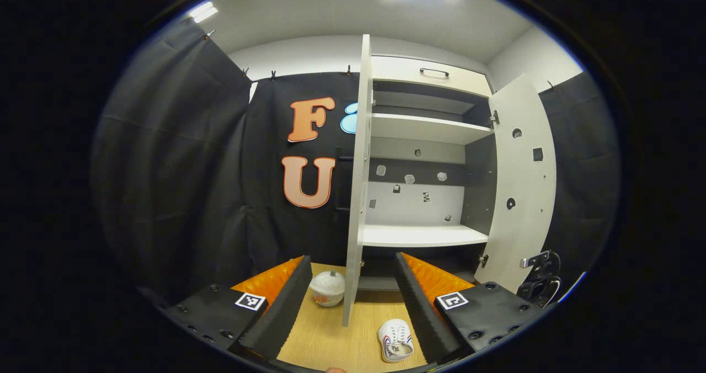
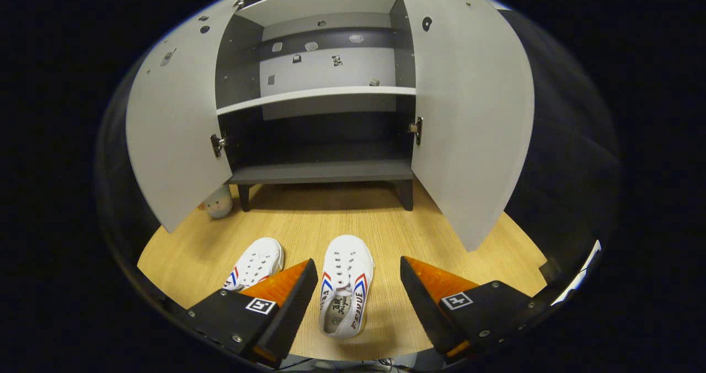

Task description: Grab one shoe with the right hand and put it into the shoe cabinet, grab the other shoe with the left hand and put it into the shoe cabinet; then close the right door with the right hand and the left door with the left hand.

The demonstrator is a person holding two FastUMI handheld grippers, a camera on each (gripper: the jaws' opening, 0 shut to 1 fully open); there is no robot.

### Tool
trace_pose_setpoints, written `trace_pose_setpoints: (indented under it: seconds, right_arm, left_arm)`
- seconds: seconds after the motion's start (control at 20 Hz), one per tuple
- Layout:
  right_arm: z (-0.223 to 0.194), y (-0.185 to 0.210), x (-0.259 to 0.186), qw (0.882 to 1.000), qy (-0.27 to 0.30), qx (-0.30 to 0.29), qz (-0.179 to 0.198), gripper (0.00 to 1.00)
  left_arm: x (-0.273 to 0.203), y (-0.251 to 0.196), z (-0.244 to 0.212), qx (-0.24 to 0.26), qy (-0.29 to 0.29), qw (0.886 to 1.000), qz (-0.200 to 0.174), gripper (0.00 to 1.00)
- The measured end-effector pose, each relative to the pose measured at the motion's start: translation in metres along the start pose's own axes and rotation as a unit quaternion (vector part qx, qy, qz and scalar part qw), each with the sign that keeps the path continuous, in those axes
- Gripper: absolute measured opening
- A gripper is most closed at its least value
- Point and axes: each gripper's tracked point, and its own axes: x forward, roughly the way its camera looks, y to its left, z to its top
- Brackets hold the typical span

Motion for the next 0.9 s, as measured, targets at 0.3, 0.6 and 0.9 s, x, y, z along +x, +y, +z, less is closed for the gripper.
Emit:
trace_pose_setpoints:
  seconds: [0.3,0.6,0.9]
  right_arm:
    - [-0.045,-0.001,0.043,0.997,0.064,0.035,0.001,0.77]
    - [-0.082,-0.003,0.059,0.991,0.12,0.061,0.003,0.49]
    - [-0.094,-0.006,0.065,0.988,0.141,0.059,-0.008,0.18]
  left_arm:
    - [-0.008,0.019,-0.01,0.0,0.013,1.0,0.029,0.97]
    - [-0.008,0.028,-0.017,0.005,0.023,0.999,0.043,0.97]
    - [-0.003,0.026,-0.024,0.007,0.031,0.999,0.042,0.96]
